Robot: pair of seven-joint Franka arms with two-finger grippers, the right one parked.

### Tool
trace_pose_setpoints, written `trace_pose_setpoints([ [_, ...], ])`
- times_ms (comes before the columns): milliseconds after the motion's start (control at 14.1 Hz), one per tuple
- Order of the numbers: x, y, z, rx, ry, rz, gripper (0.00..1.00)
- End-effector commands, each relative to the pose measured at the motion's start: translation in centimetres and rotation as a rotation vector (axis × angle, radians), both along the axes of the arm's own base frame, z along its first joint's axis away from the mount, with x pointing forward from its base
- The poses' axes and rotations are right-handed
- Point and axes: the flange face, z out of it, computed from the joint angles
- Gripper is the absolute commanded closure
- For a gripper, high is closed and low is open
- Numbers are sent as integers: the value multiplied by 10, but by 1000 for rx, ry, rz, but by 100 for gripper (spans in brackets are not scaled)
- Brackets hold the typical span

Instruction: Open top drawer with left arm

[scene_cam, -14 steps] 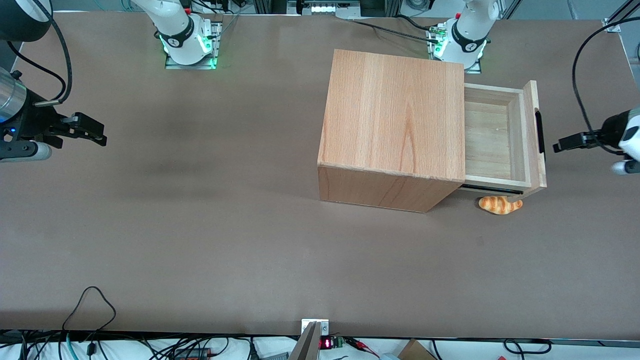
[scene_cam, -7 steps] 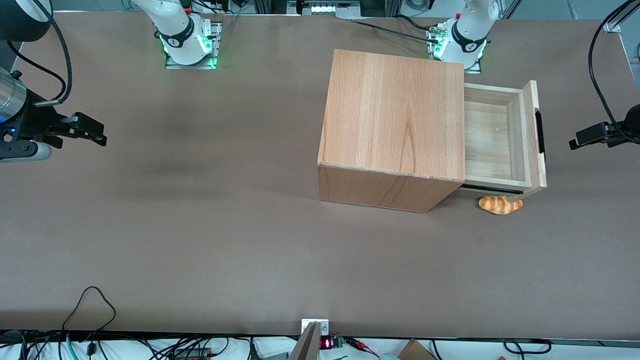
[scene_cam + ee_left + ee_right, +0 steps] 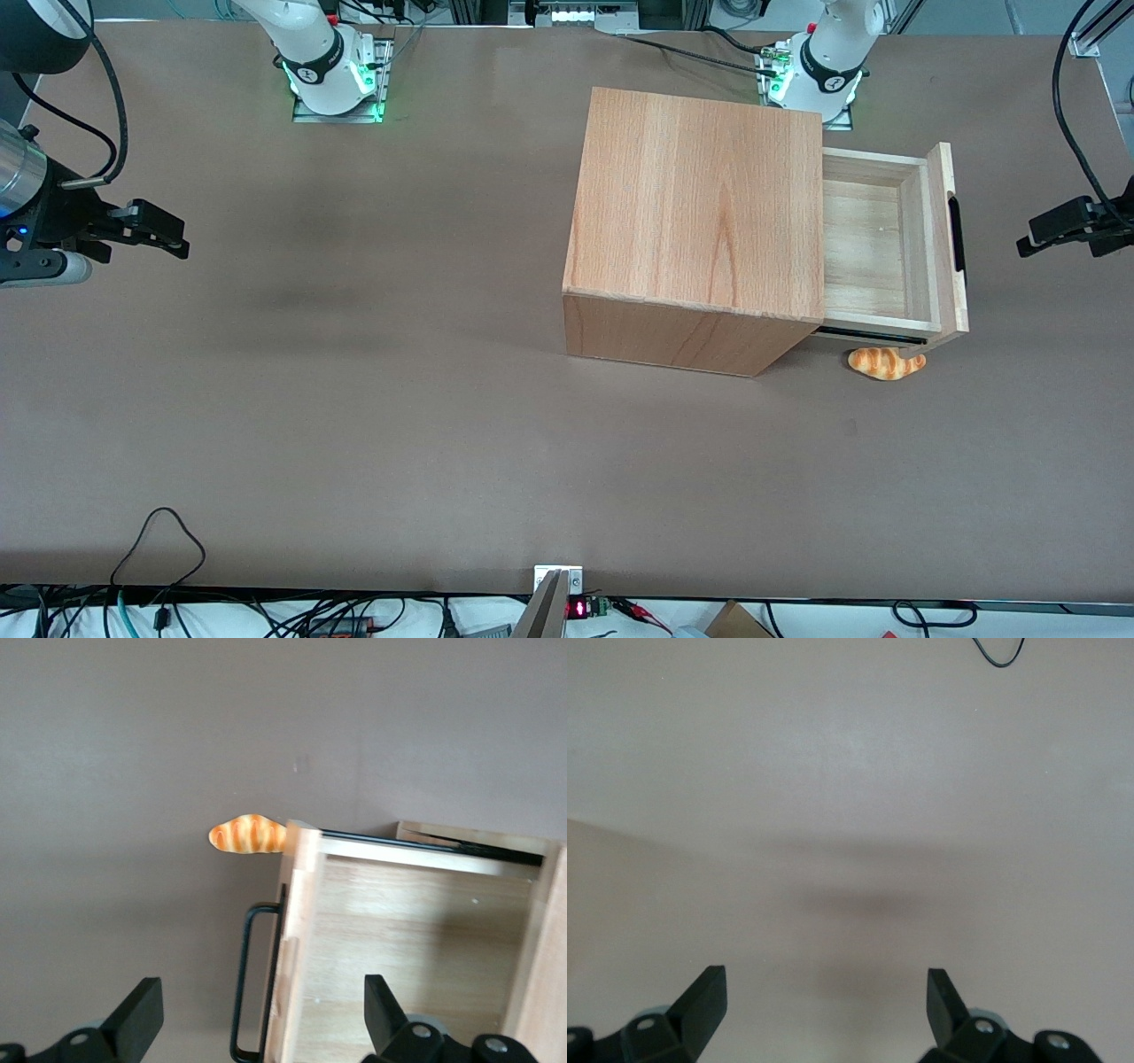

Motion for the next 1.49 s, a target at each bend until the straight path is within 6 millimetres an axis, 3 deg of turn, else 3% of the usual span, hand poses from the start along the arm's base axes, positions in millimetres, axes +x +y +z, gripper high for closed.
trace_pose_setpoints([
  [0, -6, -26, 13, 31, 3, -48, 0],
  [780, -23, -65, 44, 49, -48, -123, 0],
  [1418, -30, -57, 51, 73, -49, -132, 0],
])
